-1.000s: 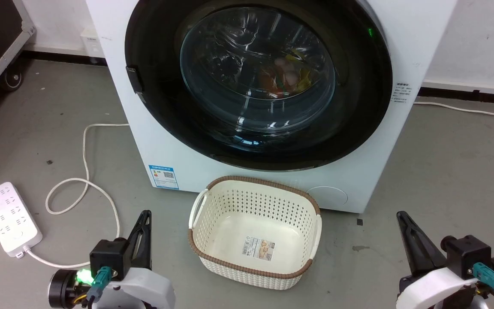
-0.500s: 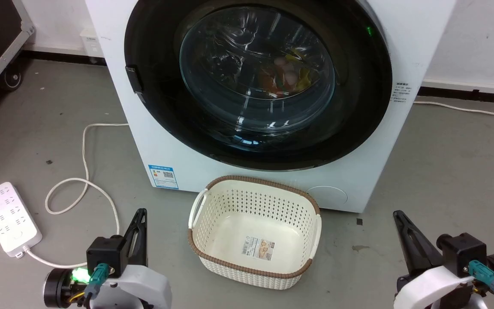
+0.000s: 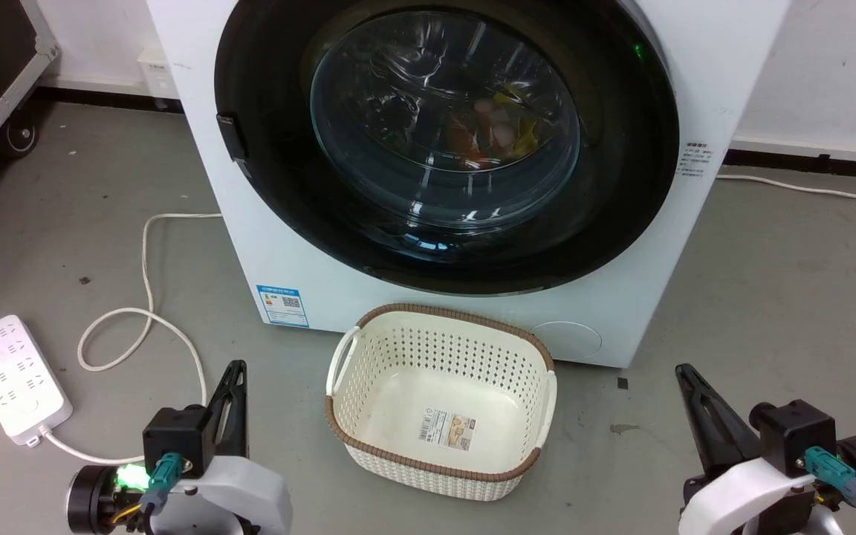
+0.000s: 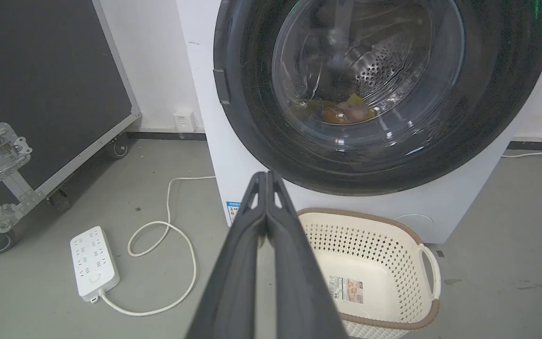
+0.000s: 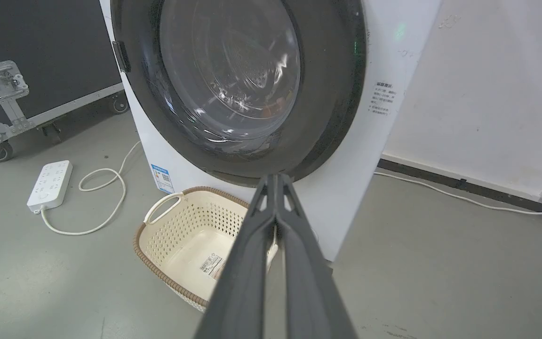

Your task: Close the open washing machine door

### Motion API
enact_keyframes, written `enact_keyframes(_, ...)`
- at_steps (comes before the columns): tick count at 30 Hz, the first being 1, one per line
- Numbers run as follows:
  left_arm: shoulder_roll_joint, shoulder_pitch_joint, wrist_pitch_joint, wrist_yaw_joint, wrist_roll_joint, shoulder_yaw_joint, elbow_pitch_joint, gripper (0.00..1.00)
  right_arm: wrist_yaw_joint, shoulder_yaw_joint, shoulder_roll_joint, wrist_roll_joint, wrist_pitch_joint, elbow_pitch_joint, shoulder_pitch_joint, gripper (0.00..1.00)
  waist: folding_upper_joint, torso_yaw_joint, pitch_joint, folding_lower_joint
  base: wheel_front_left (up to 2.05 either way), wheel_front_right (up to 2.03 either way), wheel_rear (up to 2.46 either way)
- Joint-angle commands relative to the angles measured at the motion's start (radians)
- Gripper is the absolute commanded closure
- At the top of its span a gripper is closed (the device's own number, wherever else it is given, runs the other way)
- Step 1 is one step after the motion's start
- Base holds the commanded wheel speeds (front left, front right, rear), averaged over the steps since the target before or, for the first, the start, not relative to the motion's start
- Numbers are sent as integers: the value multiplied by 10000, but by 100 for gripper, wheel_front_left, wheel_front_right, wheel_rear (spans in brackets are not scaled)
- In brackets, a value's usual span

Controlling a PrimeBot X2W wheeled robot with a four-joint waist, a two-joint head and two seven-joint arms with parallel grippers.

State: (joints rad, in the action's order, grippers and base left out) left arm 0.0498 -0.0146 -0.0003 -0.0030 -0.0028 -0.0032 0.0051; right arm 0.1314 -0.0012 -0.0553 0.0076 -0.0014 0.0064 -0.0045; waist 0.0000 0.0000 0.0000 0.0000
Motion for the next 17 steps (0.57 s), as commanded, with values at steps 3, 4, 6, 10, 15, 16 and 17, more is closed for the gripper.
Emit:
enact_keyframes(3,5,146,3,30,28,32,-51,100,-7,12,51,-76,14,-64,45,100,0,0,0,0,0,0,0)
enact_keyframes(4,5,146,3,30,28,32,-51,100,-7,12,51,-76,14,-64,45,100,0,0,0,0,0,0,0)
enact_keyframes(6,5,146,3,30,28,32,-51,100,-7,12,51,-76,14,-64,45,100,0,0,0,0,0,0,0)
enact_keyframes(10,5,146,3,30,28,32,-51,100,-7,12,51,-76,14,-64,45,100,0,0,0,0,0,0,0)
enact_keyframes(15,5,146,3,30,28,32,-51,100,-7,12,51,-76,14,-64,45,100,0,0,0,0,0,0,0)
enact_keyframes(16,5,146,3,30,28,32,-51,100,-7,12,51,-76,14,-64,45,100,0,0,0,0,0,0,0)
enact_keyframes(17,5,146,3,30,28,32,-51,100,-7,12,51,-76,14,-64,45,100,0,0,0,0,0,0,0)
